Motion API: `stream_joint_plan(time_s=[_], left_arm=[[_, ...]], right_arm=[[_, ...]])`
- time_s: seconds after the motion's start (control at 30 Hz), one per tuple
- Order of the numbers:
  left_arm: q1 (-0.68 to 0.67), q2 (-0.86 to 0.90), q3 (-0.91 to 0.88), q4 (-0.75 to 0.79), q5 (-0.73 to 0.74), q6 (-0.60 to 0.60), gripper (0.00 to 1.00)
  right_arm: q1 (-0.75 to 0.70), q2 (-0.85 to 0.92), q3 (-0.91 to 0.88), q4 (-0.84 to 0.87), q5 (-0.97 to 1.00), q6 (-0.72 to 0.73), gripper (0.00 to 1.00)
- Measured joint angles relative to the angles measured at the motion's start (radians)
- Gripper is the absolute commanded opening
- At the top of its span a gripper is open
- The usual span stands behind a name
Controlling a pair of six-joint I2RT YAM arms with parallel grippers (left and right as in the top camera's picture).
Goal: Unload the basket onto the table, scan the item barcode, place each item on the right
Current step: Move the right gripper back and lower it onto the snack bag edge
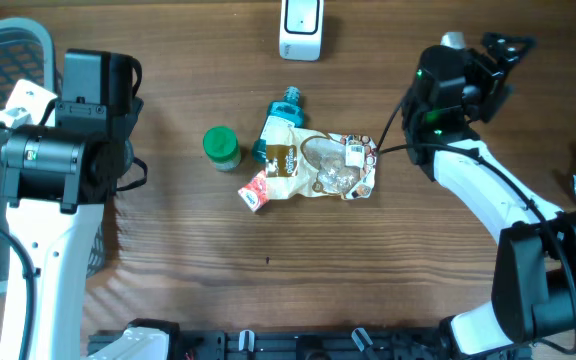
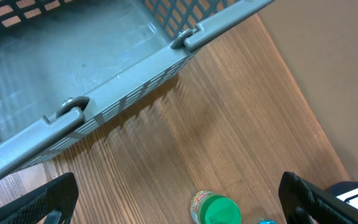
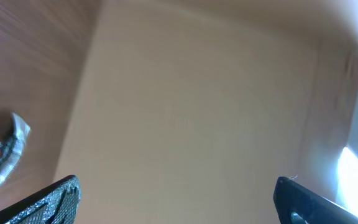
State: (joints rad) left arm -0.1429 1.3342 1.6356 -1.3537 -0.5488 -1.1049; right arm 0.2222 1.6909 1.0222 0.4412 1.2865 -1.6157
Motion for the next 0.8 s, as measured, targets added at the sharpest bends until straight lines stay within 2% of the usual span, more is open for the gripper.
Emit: stream_joint_plan(time_s=[0.1,0.17,0.33,0.4,0.53,0.7,0.8], left_arm=[[0.0,0.0,0.0,0.0,0.0,0.0,1.0],[0.0,0.0,0.0,0.0,0.0,0.0,1.0],[0.0,0.0,0.0,0.0,0.0,0.0,1.0],[0.0,0.0,0.0,0.0,0.0,0.0,1.0],[0.0,0.0,0.0,0.0,0.0,0.0,1.0],[0.0,0.0,0.0,0.0,0.0,0.0,1.0],[0.0,0.0,0.0,0.0,0.0,0.0,1.0]], right_arm=[[0.005,0.0,0.002,-0.117,-0.096,0.112,1.0],[0.006,0.0,0.003,-0.217,-0.163,0.259,1.0],[0.005,0.002,0.012,-0.636,-0.394,0.729,1.0],[0.005,0.007,0.011,-0.727,-0.505,0.952,0.97],[0.003,0.007,0.014,-0.865,-0.754,1.287,1.0],[0.003,0.007,0.024,-1.022,-1.07,1.554,1.0],[0.003,0.007,0.027,-1.116,-1.24,1.643,1.0]])
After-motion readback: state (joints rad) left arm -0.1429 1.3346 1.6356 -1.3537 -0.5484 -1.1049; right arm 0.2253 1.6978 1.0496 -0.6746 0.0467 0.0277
